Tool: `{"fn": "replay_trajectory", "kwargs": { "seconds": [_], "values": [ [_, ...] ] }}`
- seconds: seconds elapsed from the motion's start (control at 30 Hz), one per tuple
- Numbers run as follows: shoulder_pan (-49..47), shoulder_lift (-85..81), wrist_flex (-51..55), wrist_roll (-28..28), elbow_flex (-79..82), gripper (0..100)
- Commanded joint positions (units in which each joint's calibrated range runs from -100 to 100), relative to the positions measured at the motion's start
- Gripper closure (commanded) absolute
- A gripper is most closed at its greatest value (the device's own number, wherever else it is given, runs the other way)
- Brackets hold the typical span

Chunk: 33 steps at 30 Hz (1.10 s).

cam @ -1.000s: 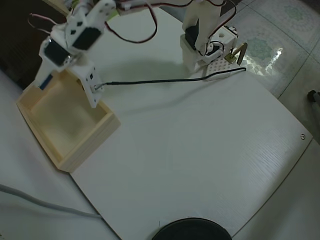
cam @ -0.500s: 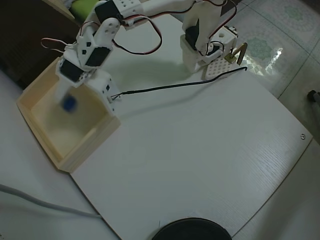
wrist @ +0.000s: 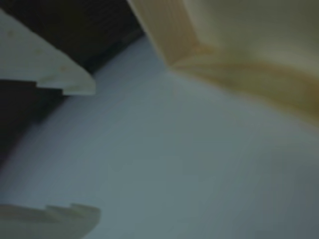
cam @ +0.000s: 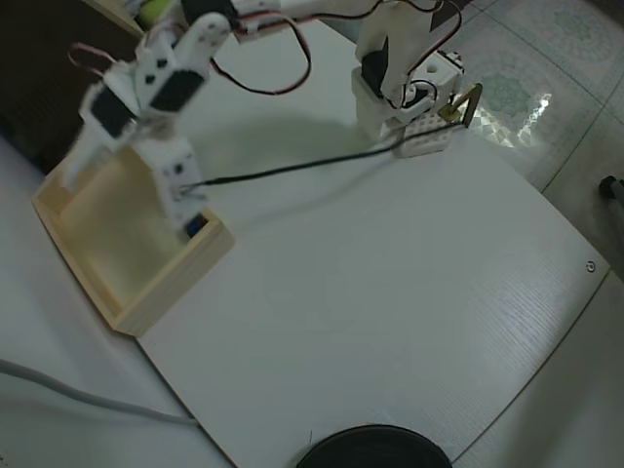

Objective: Pick up the small blue cube and put it into the box

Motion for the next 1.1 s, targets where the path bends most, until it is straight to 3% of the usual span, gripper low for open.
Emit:
{"fn": "replay_trajectory", "kwargs": {
  "seconds": [0.0,0.17,0.37,0.47,0.6,0.8,1.07],
  "values": [
    [1.59,-2.82,2.43,-5.2,-6.88,78],
    [1.29,-7.64,7.61,-10.19,-7.6,78],
    [-2.76,-14.23,20.44,-12.48,-7.51,78],
    [-5.05,-17.02,25.37,-14.04,-6.24,85],
    [-5.86,-22.6,24.94,-16.91,-0.9,95],
    [-8.29,-34.6,23.58,-17.74,14.48,97],
    [-12.12,-58.1,12.54,-17.22,44.43,96]
  ]
}}
